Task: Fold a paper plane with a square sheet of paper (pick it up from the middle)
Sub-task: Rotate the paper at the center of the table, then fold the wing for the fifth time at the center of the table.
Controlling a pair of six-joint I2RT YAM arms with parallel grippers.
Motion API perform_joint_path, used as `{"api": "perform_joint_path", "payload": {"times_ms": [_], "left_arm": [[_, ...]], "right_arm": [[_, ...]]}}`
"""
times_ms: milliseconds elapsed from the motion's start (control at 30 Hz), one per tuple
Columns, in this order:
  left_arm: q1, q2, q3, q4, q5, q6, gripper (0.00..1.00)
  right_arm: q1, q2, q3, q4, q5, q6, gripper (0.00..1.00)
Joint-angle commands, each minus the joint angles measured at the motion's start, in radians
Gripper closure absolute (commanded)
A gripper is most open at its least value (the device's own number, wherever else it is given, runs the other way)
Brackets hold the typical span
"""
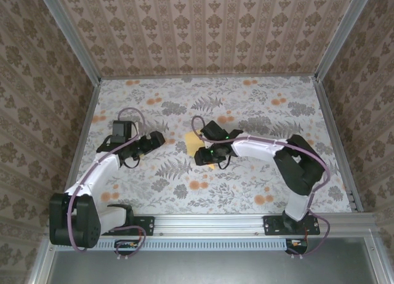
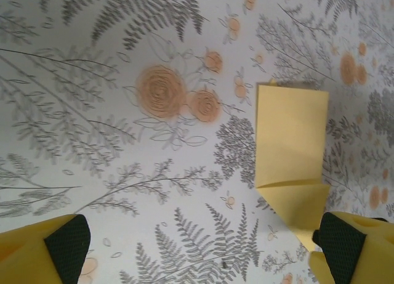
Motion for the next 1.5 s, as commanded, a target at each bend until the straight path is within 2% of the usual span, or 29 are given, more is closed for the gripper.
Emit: {"api": "perform_joint_path", "payload": {"times_ms": [0,100,367,500,667,700,967,1167,1467], "left_arm": [[-0.044,0.012,-0.016,0.047,0.023,-0.047,0.01],[-0.096,0.02,-0.027,0.084,0.024,-0.087,0.01],[-0.216,0.091,-0.035,0.197,0.034,-0.18,0.03],[-0.255,0.151,-0.026,0.25,0.062,-0.221,0.08],[-0.277,0.239,-0.007,0.316,0.095,-0.273,0.19],[-0.311,0.258,-0.001,0.328,0.103,-0.286,0.21],[-0.348,0.377,0.041,0.404,0.13,-0.35,0.43],[-0.351,0.424,0.067,0.389,0.093,-0.357,0.54],[-0.342,0.475,0.083,0.358,0.066,-0.363,0.58]], "right_arm": [[0.005,-0.072,-0.022,0.053,0.082,0.106,0.54],[0.002,-0.062,-0.034,0.065,0.12,0.138,0.54],[-0.036,0.051,0.035,0.07,0.116,0.179,0.57],[-0.055,0.098,0.053,0.076,0.105,0.176,0.58],[-0.084,0.128,0.033,0.11,0.066,0.189,0.58],[-0.09,0.131,0.023,0.118,0.054,0.195,0.58],[-0.139,0.128,-0.061,0.184,-0.027,0.22,0.59],[-0.177,0.127,-0.109,0.233,-0.095,0.234,0.61],[-0.189,0.134,-0.119,0.243,-0.114,0.238,0.62]]}}
